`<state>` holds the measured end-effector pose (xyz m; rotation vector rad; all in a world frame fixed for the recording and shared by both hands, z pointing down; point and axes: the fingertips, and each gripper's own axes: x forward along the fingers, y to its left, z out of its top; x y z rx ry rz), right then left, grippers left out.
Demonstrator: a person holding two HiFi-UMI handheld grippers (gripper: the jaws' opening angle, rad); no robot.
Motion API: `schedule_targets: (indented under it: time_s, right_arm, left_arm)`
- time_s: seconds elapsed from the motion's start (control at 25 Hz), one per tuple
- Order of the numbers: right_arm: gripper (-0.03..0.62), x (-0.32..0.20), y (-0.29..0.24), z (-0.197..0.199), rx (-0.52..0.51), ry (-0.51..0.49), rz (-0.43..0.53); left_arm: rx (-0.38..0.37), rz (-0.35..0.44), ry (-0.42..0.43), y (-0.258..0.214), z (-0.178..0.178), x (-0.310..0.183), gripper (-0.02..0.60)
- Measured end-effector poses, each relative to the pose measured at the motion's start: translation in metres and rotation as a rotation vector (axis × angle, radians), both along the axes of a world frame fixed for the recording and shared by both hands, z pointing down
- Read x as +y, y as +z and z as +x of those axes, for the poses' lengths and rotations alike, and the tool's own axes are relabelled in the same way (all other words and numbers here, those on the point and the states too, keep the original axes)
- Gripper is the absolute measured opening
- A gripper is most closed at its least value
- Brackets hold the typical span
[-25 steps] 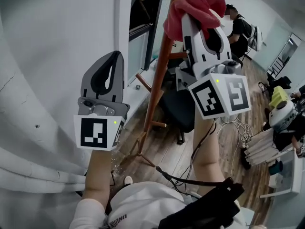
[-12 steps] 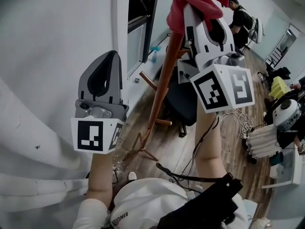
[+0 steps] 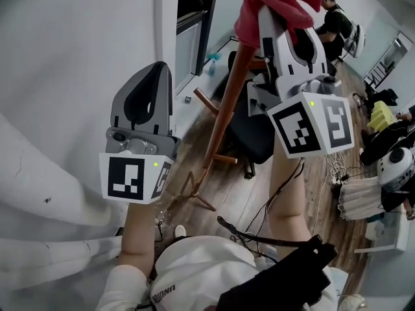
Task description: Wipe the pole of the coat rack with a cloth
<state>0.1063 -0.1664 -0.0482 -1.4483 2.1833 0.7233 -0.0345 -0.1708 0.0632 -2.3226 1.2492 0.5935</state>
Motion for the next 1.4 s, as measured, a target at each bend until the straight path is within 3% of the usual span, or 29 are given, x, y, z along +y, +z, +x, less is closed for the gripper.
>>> schedule_targets:
  time_s: [0.36, 1.4]
  right_arm:
    - [0.092, 0.012, -0.001, -0.003, 0.006, 0.051, -0.045]
    - [0.092, -0.003, 0.067, -0.012, 0.064, 0.137, -0.151]
  left_arm:
    - [0.004, -0.016, 0.003, -0.005, 0.002, 0.013, 0.012]
    - [0.013, -0.113, 0.043, 0.046, 0.007, -0.001, 0.014]
